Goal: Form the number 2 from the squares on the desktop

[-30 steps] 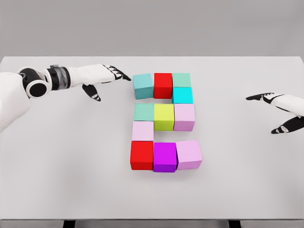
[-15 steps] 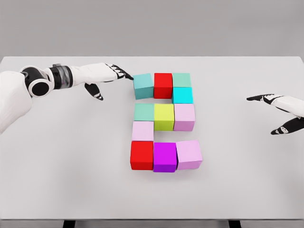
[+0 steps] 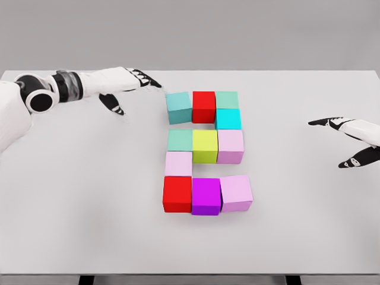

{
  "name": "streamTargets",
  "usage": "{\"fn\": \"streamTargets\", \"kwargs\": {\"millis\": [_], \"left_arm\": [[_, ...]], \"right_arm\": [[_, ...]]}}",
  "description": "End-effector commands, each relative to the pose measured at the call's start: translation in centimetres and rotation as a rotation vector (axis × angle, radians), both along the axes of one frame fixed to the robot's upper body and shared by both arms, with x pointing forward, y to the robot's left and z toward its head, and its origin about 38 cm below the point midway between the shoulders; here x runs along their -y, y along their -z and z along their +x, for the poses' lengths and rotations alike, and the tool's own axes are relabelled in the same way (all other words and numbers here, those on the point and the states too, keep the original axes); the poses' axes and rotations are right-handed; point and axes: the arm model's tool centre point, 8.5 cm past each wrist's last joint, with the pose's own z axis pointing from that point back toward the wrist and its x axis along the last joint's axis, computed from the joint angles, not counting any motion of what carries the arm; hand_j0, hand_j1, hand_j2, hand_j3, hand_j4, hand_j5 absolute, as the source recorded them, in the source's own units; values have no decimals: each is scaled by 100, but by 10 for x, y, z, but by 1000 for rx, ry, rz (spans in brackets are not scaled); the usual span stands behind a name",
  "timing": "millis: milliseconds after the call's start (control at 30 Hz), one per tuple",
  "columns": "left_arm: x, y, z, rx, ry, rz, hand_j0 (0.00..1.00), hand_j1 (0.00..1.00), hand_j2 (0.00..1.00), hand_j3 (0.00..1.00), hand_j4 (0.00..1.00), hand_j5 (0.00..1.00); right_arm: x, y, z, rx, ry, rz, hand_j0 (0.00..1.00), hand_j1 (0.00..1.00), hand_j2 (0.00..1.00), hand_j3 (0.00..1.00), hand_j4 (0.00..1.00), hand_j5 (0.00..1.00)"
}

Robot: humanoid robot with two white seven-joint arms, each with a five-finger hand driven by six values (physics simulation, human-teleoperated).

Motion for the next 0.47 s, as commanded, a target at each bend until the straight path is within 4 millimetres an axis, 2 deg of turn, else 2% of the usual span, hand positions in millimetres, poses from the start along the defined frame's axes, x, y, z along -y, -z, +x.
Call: {"fn": "streamTargets", "kwargs": {"millis": [0, 100, 167, 233, 267, 433], "left_arm": [[-49, -20, 0, 33, -88, -2, 100, 100, 100, 100, 100, 100], [-111, -44, -9, 67, -192, 4, 100, 100, 100, 100, 100, 100], [-146, -51, -18, 74, -248, 34, 100, 100, 100, 100, 100, 100], [-168, -54, -27, 75, -279, 60, 100, 100, 100, 100, 100, 100], [-174, -50, -31, 66, -289, 69, 100, 100, 100, 100, 100, 100], [-175, -36, -35, 38, -291, 73, 100, 100, 100, 100, 100, 100]], "right_arm": [[1, -1, 0, 1, 4, 6, 100, 100, 100, 100, 100, 100], [1, -1, 0, 0, 5, 7, 100, 100, 100, 100, 100, 100], [1, -1, 0, 0, 5, 7, 100, 100, 100, 100, 100, 100], [0, -1, 0, 1, 4, 7, 100, 100, 100, 100, 100, 100], [1, -1, 0, 2, 6, 8, 100, 100, 100, 100, 100, 100], [1, 0, 0, 0, 6, 8, 100, 100, 100, 100, 100, 100]]}}
